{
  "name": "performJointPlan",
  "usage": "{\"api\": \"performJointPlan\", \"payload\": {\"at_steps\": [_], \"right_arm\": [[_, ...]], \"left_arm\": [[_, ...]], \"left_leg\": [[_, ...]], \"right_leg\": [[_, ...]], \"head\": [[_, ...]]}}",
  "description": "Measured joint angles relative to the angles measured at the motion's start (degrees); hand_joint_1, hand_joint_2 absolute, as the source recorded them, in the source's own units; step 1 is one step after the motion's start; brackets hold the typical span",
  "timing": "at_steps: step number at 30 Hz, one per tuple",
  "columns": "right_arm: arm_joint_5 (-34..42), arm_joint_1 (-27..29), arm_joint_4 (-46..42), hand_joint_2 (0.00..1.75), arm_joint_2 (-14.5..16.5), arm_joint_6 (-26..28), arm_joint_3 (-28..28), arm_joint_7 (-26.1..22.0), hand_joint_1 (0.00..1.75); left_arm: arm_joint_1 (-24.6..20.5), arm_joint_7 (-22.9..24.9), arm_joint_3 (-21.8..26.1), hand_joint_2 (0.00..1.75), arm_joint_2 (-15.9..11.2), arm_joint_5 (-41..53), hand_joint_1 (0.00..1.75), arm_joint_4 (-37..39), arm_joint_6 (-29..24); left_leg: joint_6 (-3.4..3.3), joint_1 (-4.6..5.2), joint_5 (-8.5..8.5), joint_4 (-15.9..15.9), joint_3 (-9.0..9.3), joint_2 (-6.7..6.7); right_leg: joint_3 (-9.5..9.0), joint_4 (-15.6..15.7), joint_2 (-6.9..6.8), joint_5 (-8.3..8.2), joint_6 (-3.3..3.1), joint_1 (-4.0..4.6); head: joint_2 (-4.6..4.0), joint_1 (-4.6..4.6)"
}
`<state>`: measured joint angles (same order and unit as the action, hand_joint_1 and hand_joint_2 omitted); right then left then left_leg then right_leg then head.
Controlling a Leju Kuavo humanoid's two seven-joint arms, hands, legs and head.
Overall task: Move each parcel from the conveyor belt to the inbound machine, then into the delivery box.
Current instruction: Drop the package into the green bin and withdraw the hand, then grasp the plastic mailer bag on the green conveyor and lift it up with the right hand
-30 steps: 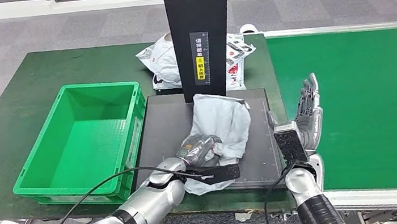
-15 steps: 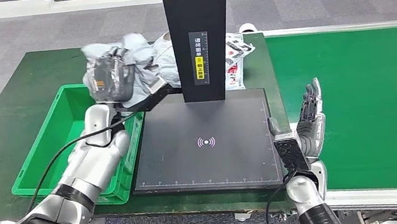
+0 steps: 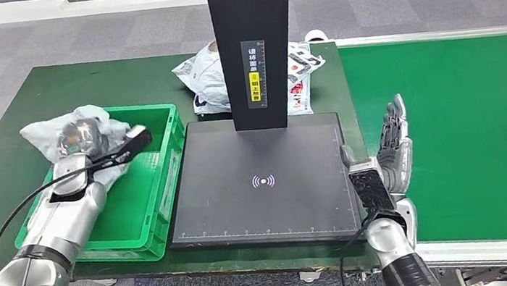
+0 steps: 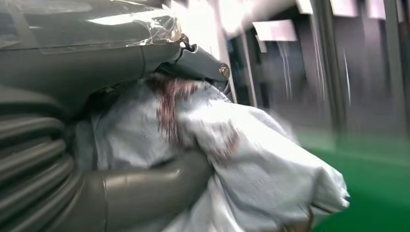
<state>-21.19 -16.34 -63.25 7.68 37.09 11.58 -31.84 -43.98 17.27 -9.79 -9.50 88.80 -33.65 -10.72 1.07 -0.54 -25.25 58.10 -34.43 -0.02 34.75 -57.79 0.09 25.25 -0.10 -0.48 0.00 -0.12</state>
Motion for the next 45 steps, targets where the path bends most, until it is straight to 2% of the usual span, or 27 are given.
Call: {"api": "performJointPlan", "payload": {"at_steps": [2,5,8,11,15,19,23,27,30,33,34,37,41,43,45], "right_arm": [[-1.11,0.0,0.22,1.75,-0.02,-0.42,0.0,0.94,0.0],[-2.42,0.2,0.34,1.75,-0.22,-0.81,0.0,2.78,0.0],[-3.89,0.99,0.34,1.75,-0.81,-1.52,0.0,5.14,0.0],[-5.31,1.66,0.34,1.75,-1.38,-1.72,-0.05,6.84,0.0],[-6.85,2.22,0.42,1.75,-1.87,-1.33,-0.55,8.52,0.0],[-8.1,2.85,0.82,1.75,-2.34,-0.29,-1.92,9.19,0.0],[-9.04,3.11,1.34,1.75,-2.89,0.55,-3.27,9.19,0.0],[-11.0,3.01,2.79,1.75,-3.64,2.41,-5.55,8.93,0.0],[-13.95,2.95,3.85,1.75,-4.05,2.8,-8.0,8.76,0.0],[-20.37,2.37,5.54,1.75,-4.29,2.91,-12.6,9.17,0.0],[-21.73,1.95,6.51,1.75,-4.4,2.92,-14.36,9.2,0.0],[-25.4,0.61,9.45,1.75,-4.89,2.92,-18.59,10.22,0.0],[-32.98,-0.76,12.25,1.75,-5.61,2.93,-22.38,14.32,0.0],[-37.08,-0.95,13.24,1.75,-5.99,2.93,-24.31,17.13,0.0],[-42.87,-0.88,14.26,1.75,-6.88,2.93,-26.66,22.36,0.0]], "left_arm": [[0.04,-0.94,0.0,1.75,-0.1,-0.19,0.0,3.18,4.72],[-0.29,-3.09,0.01,1.75,-0.19,-1.26,0.0,6.15,6.86],[-0.42,-4.07,0.38,1.75,-0.16,-3.22,0.0,7.57,6.37],[-0.83,-4.49,2.03,1.75,0.13,-6.92,0.0,8.14,2.18],[-1.75,-8.25,6.33,0.0,1.12,-14.75,0.0,8.17,-6.91],[-2.31,-20.03,13.05,0.0,2.67,-28.79,0.0,6.85,-15.23],[-2.7,-28.97,19.17,0.0,4.31,-39.51,0.0,5.38,-16.26],[-2.74,-40.0,24.36,0.0,6.35,-56.75,0.0,3.44,-8.3],[-2.62,-43.24,25.19,0.0,7.6,-64.8,0.0,2.39,-0.72],[-1.71,-45.31,24.93,1.31,9.49,-73.17,0.0,0.61,10.54],[-1.1,-45.56,24.48,1.75,10.28,-75.32,0.0,-0.12,12.84],[1.6,-45.88,21.74,1.75,12.8,-79.69,0.0,-2.2,16.65],[5.89,-46.67,16.56,1.75,16.08,-81.91,0.0,-5.15,19.6],[7.83,-46.8,13.48,1.75,17.72,-81.55,0.0,-6.65,19.94],[9.78,-46.8,9.46,1.75,19.58,-80.58,0.0,-8.19,20.13]], "left_leg": [[0.0,0.0,0.0,0.01,-0.01,-0.01],[0.0,0.01,-0.01,0.02,-0.01,-0.08],[0.0,0.01,-0.01,0.02,-0.05,-0.11],[0.0,0.01,-0.01,0.02,-0.06,-0.07],[0.01,0.01,-0.01,0.02,-0.06,-0.05],[0.01,0.01,-0.01,0.02,-0.06,-0.06],[0.01,0.01,-0.01,0.02,-0.06,-0.01],[0.01,0.01,-0.01,0.02,-0.07,-0.03],[0.0,0.02,-0.01,0.03,-0.08,-0.05],[-0.01,0.06,-0.02,0.04,-0.07,-0.06],[-0.02,0.08,-0.03,0.04,-0.07,-0.07],[-0.06,0.11,-0.05,0.05,-0.08,-0.1],[-0.12,0.2,-0.1,0.07,-0.07,-0.07],[-0.15,0.22,-0.11,0.07,-0.07,-0.13],[-0.2,0.24,-0.14,0.07,-0.07,-0.29]], "right_leg": [[0.01,0.0,0.0,-0.01,0.0,0.0],[0.01,0.01,-0.05,0.01,-0.01,-0.01],[0.05,0.01,-0.07,0.02,-0.01,0.02],[0.09,0.01,-0.04,0.01,-0.02,0.01],[0.11,0.01,-0.01,0.0,-0.02,0.02],[0.1,0.01,-0.01,0.0,-0.03,0.02],[0.11,0.01,0.02,0.0,-0.03,0.02],[0.1,0.01,0.0,0.0,-0.03,0.01],[0.08,0.01,-0.03,-0.01,-0.02,0.0],[0.07,0.02,-0.03,-0.01,-0.01,-0.04],[0.07,0.02,-0.04,-0.01,-0.01,-0.07],[0.06,0.02,-0.07,-0.02,0.02,-0.14],[0.08,0.05,-0.06,-0.02,0.05,-0.16],[0.07,0.08,-0.11,0.01,0.09,-0.18],[0.01,0.09,-0.29,0.08,0.19,-0.22]], "head": [[0.0,0.01],[0.0,0.0],[0.0,0.01],[0.0,0.01],[0.0,0.01],[0.0,0.01],[0.0,0.01],[0.0,0.01],[0.0,0.01],[0.0,0.01],[0.0,0.01],[0.0,0.01],[0.0,0.01],[0.0,0.01],[0.0,0.0]]}}
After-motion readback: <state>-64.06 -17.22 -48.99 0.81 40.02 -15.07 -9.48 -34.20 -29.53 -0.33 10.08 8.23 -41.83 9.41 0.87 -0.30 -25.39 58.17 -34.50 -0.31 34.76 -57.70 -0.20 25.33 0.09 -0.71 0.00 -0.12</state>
